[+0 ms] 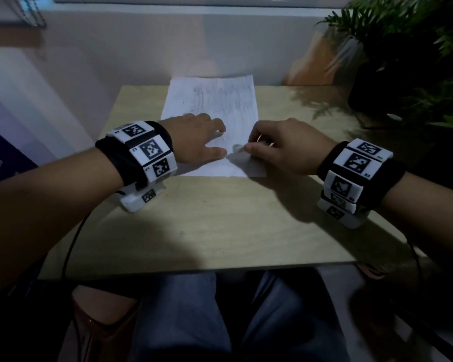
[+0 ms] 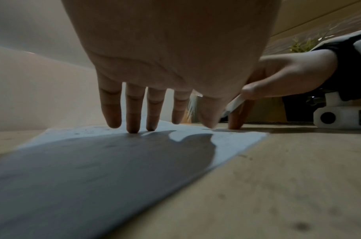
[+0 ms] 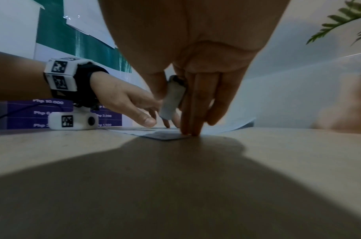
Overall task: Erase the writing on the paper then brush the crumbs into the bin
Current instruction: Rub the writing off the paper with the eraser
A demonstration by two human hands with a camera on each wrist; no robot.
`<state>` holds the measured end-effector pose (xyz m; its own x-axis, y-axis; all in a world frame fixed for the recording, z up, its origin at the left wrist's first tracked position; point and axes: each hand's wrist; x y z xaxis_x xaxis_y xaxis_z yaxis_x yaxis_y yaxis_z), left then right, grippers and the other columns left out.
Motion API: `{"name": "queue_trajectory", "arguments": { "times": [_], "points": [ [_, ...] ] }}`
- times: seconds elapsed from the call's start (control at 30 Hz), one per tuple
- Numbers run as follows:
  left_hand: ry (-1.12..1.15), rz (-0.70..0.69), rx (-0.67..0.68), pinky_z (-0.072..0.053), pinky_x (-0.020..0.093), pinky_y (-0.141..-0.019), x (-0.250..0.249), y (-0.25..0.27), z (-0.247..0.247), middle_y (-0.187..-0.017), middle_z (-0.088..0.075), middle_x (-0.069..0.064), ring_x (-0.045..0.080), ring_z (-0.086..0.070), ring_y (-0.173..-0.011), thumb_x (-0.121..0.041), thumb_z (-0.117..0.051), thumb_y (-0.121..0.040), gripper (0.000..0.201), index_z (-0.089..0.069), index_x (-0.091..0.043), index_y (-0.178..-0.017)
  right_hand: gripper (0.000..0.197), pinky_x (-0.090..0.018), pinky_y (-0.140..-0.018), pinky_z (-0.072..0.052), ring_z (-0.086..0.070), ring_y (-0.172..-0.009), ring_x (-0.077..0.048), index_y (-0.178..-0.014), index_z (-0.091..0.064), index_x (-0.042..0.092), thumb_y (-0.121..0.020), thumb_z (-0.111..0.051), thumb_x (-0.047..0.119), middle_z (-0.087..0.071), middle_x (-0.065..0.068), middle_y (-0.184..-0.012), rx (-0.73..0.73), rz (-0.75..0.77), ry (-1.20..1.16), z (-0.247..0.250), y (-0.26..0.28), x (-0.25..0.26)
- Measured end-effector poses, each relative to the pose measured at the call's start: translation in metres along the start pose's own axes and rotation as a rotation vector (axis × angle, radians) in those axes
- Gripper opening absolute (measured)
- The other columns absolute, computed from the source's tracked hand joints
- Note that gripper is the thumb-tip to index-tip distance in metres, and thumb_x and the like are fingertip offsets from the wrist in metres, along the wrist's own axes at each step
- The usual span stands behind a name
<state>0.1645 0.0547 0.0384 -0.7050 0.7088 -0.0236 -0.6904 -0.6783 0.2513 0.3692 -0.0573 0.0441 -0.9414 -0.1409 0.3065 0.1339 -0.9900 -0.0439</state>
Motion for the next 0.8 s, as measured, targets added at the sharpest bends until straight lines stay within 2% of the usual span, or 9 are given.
{"name": "queue_trajectory", "arguments": {
  "times": [0.1,0.2,0.33,0.47,0.53,0.6,0.7,0.73,0.8],
  "points": [
    [0.028,-0.034,0.022,-0.042,0.045,-0.107,0.001,0.000,0.000,-0.150,-0.045,0.006,0.029,-0.049,-0.130,-0.066,-0.055,-0.093,0.072,-0.037,-0.026,-0.151,0.022,-0.032,-0.079,-0.051,-0.066,-0.083,-0.006,-0.100,-0.065,0.025,-0.097,-0.057,0.045,-0.072,0.014,-0.090,-0.026,0.043,-0.182,0.002,0.003,0.005],
    [0.074,-0.087,0.062,-0.034,0.042,-0.115,0.000,0.002,0.001,-0.159,-0.037,0.001,0.024,-0.041,-0.140,-0.059,-0.058,-0.095,0.067,-0.038,-0.029,-0.152,0.026,-0.034,-0.076,-0.047,-0.063,-0.087,-0.015,-0.105,-0.063,0.024,-0.096,-0.057,0.047,-0.068,0.009,-0.094,-0.107,-0.004,-0.076,0.001,-0.002,-0.004],
    [0.091,-0.142,0.138,-0.014,0.038,-0.126,-0.002,0.005,0.000,-0.171,-0.011,-0.003,0.018,-0.015,-0.155,-0.057,-0.055,-0.098,0.071,-0.026,-0.037,-0.159,0.029,-0.035,-0.075,-0.046,-0.059,-0.088,-0.021,-0.103,-0.062,0.027,-0.095,-0.055,0.055,-0.069,0.005,-0.097,-0.050,-0.024,0.111,-0.006,-0.004,-0.011],
    [0.058,-0.153,0.202,-0.007,0.051,-0.127,0.001,0.002,-0.001,-0.172,0.006,0.004,0.025,0.003,-0.158,-0.067,-0.054,-0.092,0.079,-0.015,-0.048,-0.159,0.026,-0.036,-0.073,-0.050,-0.063,-0.081,-0.016,-0.100,-0.063,0.028,-0.092,-0.059,0.052,-0.067,0.012,-0.086,-0.103,0.042,0.059,-0.005,0.001,-0.004],
    [0.071,-0.150,0.267,-0.006,0.055,-0.126,0.002,0.000,0.000,-0.171,0.013,0.002,0.025,0.009,-0.157,-0.072,-0.056,-0.088,0.085,-0.011,-0.054,-0.157,0.020,-0.034,-0.073,-0.049,-0.061,-0.075,-0.009,-0.104,-0.064,0.029,-0.092,-0.064,0.044,-0.062,0.015,-0.080,-0.059,0.125,-0.049,-0.003,0.004,0.001],
    [0.105,-0.141,0.314,-0.003,0.058,-0.125,0.004,-0.001,0.001,-0.170,0.018,-0.003,0.022,0.015,-0.156,-0.080,-0.059,-0.080,0.089,-0.009,-0.063,-0.152,0.019,-0.029,-0.073,-0.048,-0.059,-0.073,-0.001,-0.108,-0.067,0.030,-0.091,-0.066,0.040,-0.064,0.014,-0.081,0.044,0.216,-0.140,-0.003,0.005,0.007],
    [0.118,-0.135,0.355,-0.001,0.059,-0.125,0.006,-0.002,0.000,-0.169,0.020,-0.004,0.021,0.021,-0.155,-0.090,-0.053,-0.061,0.104,-0.004,-0.068,-0.149,0.027,-0.019,-0.072,-0.045,-0.059,-0.073,0.004,-0.112,-0.071,0.033,-0.092,-0.061,0.047,-0.070,0.016,-0.088,0.159,0.324,-0.164,-0.009,0.006,0.017],
    [0.111,-0.130,0.362,0.000,0.058,-0.125,0.006,-0.003,0.000,-0.169,0.020,-0.004,0.020,0.022,-0.154,-0.091,-0.054,-0.061,0.107,-0.001,-0.067,-0.150,0.027,-0.020,-0.072,-0.046,-0.059,-0.073,0.003,-0.112,-0.072,0.034,-0.093,-0.060,0.049,-0.071,0.017,-0.090,0.173,0.343,-0.154,-0.012,0.005,0.020],
    [0.090,-0.112,0.358,0.001,0.056,-0.125,0.005,-0.002,0.000,-0.168,0.022,-0.006,0.019,0.021,-0.155,-0.084,-0.059,-0.074,0.102,0.003,-0.064,-0.153,0.031,-0.027,-0.073,-0.050,-0.061,-0.074,-0.002,-0.109,-0.074,0.033,-0.094,-0.056,0.054,-0.072,0.015,-0.090,0.193,0.359,-0.120,-0.015,0.005,0.024]
  ]
}}
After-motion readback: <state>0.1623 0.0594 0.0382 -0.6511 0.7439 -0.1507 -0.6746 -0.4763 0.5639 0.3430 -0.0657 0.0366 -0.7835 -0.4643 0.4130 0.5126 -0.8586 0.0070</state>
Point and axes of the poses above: each hand's wrist, its own y-axis away from the middle knuckle, its own z-axis out of the back of the hand, x = y × z
